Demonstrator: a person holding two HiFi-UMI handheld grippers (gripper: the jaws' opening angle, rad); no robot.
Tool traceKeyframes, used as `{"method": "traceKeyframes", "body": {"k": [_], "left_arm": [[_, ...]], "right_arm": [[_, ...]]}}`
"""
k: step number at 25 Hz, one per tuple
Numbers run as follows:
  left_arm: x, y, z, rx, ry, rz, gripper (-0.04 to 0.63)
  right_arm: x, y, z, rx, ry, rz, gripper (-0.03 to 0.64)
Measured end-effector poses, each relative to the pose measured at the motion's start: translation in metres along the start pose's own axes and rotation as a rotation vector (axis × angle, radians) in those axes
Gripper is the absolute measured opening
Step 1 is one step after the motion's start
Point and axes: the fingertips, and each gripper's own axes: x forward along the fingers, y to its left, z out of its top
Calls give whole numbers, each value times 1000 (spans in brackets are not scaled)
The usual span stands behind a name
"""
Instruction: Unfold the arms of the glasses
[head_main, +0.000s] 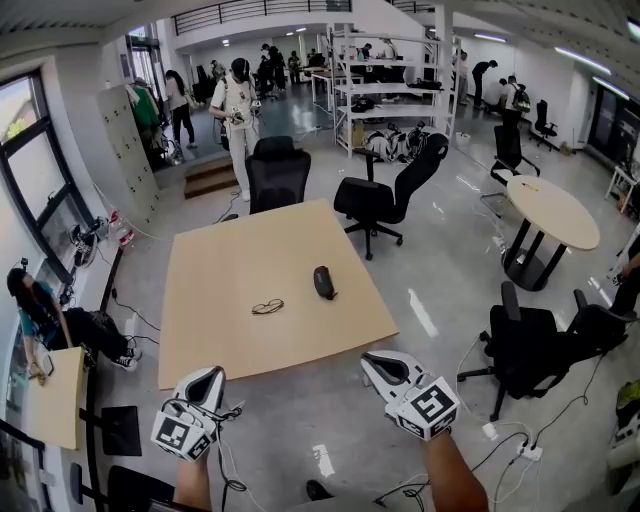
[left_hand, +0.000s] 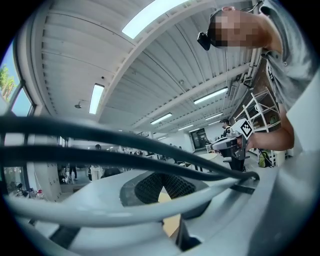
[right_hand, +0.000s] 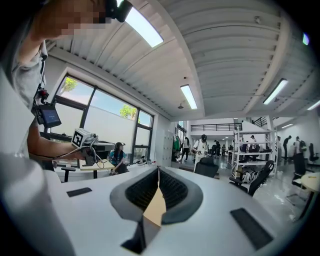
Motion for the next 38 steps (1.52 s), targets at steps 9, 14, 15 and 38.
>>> {"method": "traceKeyframes", "body": {"k": [9, 14, 15, 38], "left_arm": [[13, 49, -10, -6, -21, -37, 6], [16, 69, -18, -13, -28, -37, 6], [19, 73, -20, -12, -33, -38, 6], [176, 204, -51, -18, -9, 89, 6]], "right_arm": [[47, -4, 5, -1, -5, -40, 9], [69, -4, 9, -9, 1, -44, 8], [73, -4, 10, -12, -2, -45, 9], [282, -118, 1, -15, 23, 191, 9]]}}
